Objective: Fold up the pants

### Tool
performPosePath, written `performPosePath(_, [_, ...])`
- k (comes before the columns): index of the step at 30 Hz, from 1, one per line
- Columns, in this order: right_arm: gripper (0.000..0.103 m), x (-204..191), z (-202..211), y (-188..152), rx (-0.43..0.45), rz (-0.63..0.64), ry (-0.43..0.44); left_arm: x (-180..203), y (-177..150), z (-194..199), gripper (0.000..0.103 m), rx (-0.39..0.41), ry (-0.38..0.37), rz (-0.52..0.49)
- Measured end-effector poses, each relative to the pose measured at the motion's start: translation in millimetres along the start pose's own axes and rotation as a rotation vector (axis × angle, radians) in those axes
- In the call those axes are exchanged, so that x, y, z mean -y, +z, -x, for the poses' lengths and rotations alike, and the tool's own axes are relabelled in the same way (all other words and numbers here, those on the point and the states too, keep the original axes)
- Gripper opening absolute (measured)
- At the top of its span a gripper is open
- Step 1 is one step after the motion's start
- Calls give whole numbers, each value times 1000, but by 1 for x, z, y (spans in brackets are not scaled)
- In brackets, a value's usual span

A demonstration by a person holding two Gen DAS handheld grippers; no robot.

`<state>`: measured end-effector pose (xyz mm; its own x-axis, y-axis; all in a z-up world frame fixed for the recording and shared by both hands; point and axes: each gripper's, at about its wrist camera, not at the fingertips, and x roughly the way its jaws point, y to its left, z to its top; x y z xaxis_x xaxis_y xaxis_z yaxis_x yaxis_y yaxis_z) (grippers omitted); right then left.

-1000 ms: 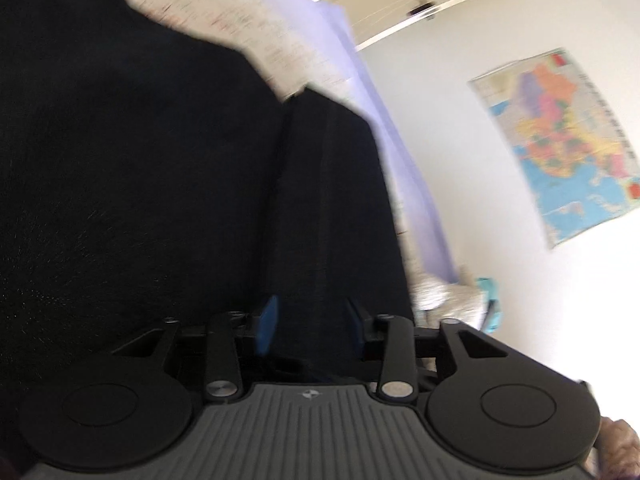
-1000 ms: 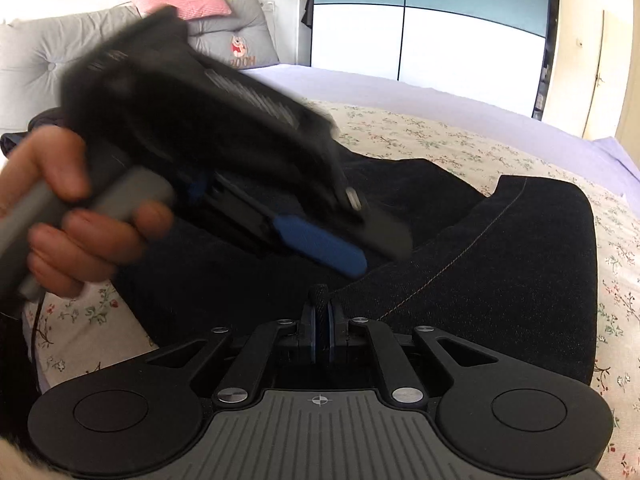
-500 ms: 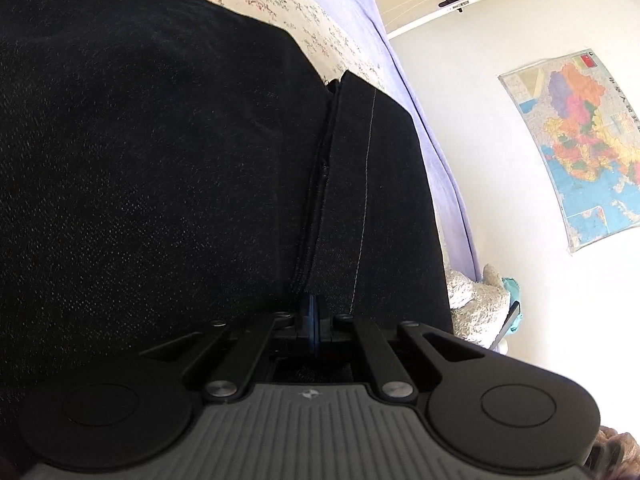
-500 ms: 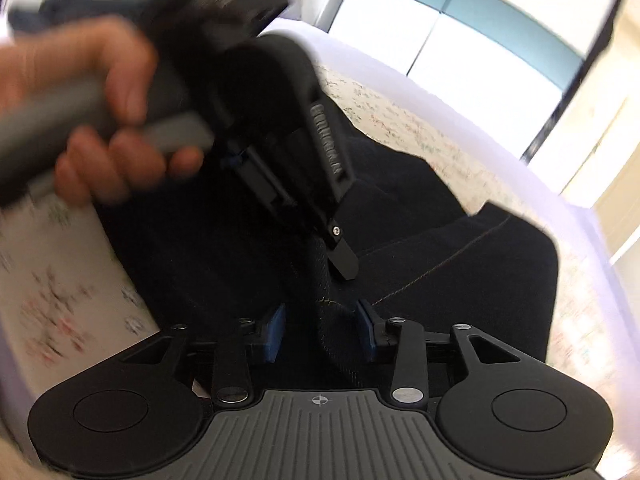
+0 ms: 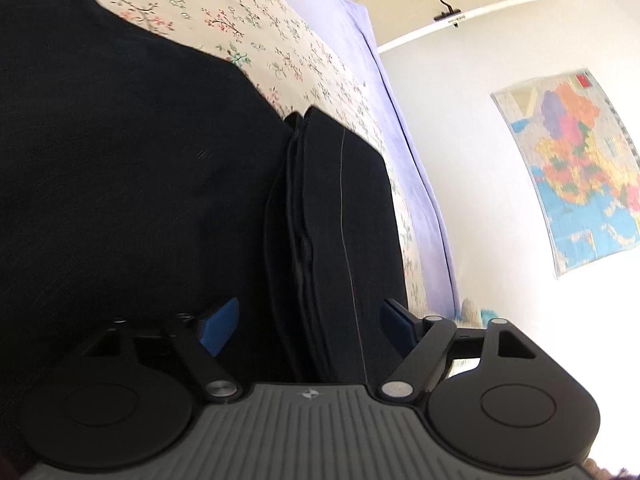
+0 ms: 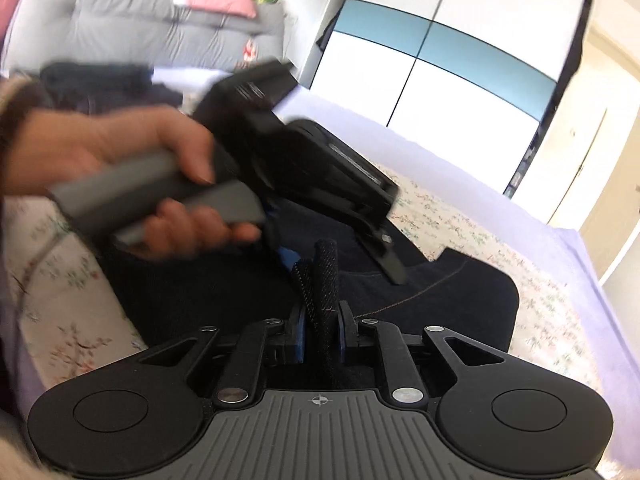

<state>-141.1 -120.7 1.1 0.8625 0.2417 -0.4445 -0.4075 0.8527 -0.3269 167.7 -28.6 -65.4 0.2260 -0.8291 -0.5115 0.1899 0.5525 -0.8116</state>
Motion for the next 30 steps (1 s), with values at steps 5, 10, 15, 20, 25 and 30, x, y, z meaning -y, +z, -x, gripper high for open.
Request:
performPosePath(5, [15, 15, -2, -1, 14, -41, 20, -7, 12, -15, 63, 10, -57, 114])
performPosePath(10, [15, 22, -1, 6, 50, -104, 51, 28, 9, 8, 62, 97, 86, -83])
performPosePath(15, [15, 12, -4, 20, 116, -171, 147, 33, 10, 69, 62, 162, 170, -141])
performPosePath(20, [15, -4, -17, 37, 159, -252, 264, 24, 2, 129, 62, 239, 277, -242])
performPosePath(25, [15, -30, -36, 53, 169, -306, 349, -13, 6, 175, 62, 290, 279, -129])
performPosePath(30, [15, -62, -55, 68, 155, -306, 368, -30, 4, 207, 62, 329, 306, -148])
